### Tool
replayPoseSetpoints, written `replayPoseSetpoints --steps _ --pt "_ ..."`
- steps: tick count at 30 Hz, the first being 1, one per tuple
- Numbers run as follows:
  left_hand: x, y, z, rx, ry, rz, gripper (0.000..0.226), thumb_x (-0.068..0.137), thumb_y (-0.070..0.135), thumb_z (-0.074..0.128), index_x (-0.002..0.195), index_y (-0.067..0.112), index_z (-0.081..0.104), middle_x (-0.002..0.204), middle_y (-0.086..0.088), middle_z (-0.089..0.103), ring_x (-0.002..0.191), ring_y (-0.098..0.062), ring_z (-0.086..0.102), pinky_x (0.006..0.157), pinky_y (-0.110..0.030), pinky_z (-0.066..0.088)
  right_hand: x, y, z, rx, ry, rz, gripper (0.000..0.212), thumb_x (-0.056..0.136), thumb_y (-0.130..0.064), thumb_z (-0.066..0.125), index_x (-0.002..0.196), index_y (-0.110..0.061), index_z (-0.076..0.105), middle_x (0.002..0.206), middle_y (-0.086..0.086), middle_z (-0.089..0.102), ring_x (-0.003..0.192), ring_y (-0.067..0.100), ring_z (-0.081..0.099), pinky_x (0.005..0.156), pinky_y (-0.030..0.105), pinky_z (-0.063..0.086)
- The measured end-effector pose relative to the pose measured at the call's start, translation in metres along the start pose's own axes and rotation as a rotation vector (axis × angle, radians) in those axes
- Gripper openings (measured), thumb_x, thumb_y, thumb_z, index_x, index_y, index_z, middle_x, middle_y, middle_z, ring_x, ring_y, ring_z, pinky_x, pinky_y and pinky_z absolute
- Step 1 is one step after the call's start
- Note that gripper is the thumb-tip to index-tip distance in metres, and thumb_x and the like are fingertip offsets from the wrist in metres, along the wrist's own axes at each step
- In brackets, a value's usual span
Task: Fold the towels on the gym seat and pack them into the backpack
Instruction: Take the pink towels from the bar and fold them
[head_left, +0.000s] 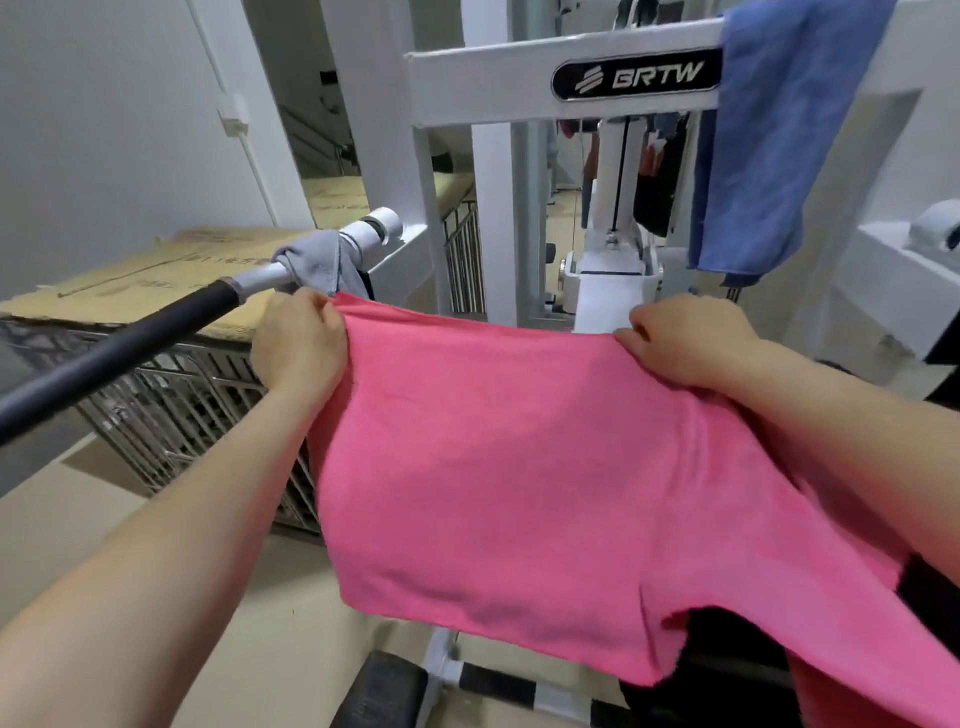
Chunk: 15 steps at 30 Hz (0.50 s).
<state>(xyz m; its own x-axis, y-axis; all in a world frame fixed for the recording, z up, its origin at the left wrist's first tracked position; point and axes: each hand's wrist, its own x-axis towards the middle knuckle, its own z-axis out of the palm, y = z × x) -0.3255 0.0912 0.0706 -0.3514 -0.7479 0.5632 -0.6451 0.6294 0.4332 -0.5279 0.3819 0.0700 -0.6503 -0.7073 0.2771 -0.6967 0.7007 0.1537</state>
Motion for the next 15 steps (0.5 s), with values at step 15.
replayPoseSetpoints --steps 15 --pt "0.005 0.037 0.054 -0.135 -0.487 0.327 0.006 0.085 0.024 0.07 0.084 0.018 0.071 0.081 0.001 0.063 0.088 -0.023 0.059 0.076 -0.031 0.044 0.058 -0.04 -0.003 0.453 -0.203 -0.331 0.016 0.088 -0.028 0.067 0.081 -0.016 0.06 0.07 -0.011 0.05 0.076 0.017 0.051 0.062 0.026 0.034"
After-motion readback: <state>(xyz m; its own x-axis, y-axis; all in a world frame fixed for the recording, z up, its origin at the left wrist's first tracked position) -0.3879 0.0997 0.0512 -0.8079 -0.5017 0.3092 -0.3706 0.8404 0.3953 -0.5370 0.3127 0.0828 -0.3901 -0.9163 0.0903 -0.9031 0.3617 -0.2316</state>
